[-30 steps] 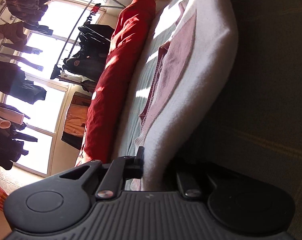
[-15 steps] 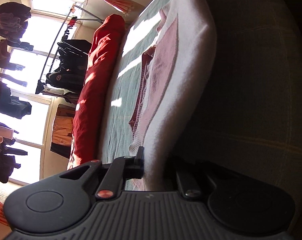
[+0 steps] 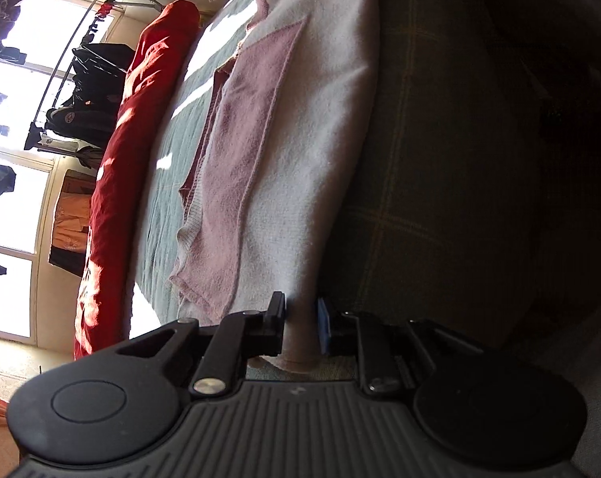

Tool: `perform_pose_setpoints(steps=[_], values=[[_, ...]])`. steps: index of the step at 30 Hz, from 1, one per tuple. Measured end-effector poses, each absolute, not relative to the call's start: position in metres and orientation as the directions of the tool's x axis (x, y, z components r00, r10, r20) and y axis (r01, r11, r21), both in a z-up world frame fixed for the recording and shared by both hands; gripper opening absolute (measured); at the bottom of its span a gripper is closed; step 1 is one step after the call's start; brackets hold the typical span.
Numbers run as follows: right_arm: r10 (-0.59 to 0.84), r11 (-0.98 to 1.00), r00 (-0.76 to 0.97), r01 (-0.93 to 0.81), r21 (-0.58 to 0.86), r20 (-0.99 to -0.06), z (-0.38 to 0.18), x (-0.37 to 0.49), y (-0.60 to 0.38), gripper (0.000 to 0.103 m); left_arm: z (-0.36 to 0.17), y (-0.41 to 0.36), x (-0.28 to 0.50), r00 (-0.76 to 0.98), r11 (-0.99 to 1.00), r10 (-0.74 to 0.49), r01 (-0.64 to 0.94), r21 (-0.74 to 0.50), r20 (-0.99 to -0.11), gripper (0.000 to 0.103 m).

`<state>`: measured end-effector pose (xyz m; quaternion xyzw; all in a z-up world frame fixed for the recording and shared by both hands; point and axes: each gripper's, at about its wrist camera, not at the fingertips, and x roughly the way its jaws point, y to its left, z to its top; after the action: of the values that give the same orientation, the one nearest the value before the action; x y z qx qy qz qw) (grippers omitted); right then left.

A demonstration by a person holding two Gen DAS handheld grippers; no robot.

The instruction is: Fold clothes

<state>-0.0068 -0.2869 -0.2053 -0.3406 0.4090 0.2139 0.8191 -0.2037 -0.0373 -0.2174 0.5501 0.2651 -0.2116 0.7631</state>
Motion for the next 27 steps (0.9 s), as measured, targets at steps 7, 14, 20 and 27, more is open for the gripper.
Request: perform_pose_setpoints(steps=[7, 14, 20, 27], values=[[0.161, 0.802, 0.606, -0.540, -0.254, -0.779, -0.182, 0.002, -0.308, 0.037, -0.158, -0.032, -0.179, 0.755, 0.615, -0.125, 0.568, 0.546, -0.644, 0.028], [0.238, 0.884, 0.597, -0.460, -0.084, -0.766, -0.196, 0.020, -0.322, 0.039, -0.194, -0.053, -0.136, 0.704, 0.757, -0.168, 0.541, 0.367, -0.690, 0.037], [0.252, 0.918, 0.649, -0.395, -0.034, -0.718, -0.236, 0.002, -0.336, 0.044, -0.212, -0.037, -0.148, 0.704, 0.857, -0.152, 0.443, 0.262, -0.694, 0.042], [0.207, 0.946, 0.715, -0.320, -0.050, -0.668, -0.228, -0.018, -0.332, 0.066, -0.201, -0.020, -0.158, 0.739, 0.935, -0.173, 0.331, 0.128, -0.651, 0.070]])
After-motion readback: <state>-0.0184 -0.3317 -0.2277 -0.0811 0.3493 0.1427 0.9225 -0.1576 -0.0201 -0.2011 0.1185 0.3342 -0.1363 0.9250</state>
